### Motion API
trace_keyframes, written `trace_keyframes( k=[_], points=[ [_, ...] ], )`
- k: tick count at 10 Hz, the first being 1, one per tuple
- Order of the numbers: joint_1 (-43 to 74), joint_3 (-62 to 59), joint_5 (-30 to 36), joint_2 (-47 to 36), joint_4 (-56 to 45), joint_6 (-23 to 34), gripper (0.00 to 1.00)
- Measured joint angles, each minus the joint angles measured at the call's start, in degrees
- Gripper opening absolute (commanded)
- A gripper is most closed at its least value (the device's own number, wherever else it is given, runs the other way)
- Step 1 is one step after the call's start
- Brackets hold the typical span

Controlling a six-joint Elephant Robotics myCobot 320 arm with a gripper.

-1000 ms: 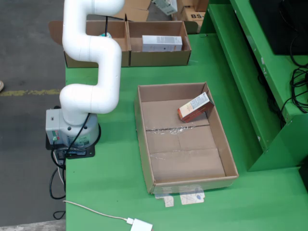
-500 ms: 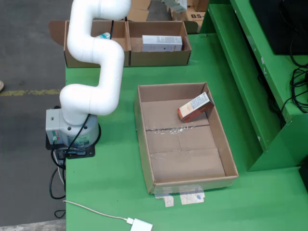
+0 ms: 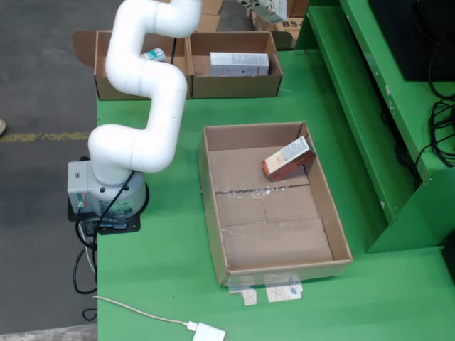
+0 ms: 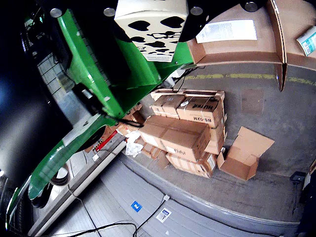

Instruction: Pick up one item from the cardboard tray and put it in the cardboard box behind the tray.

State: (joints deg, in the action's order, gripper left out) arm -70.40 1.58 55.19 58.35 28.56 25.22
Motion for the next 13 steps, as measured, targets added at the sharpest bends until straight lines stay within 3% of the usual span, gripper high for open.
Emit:
trace_keyframes(
  k=[13],
  points=[
    [-0.17,0.08,0.00,4.31,0.00,1.32,0.00]
  ],
)
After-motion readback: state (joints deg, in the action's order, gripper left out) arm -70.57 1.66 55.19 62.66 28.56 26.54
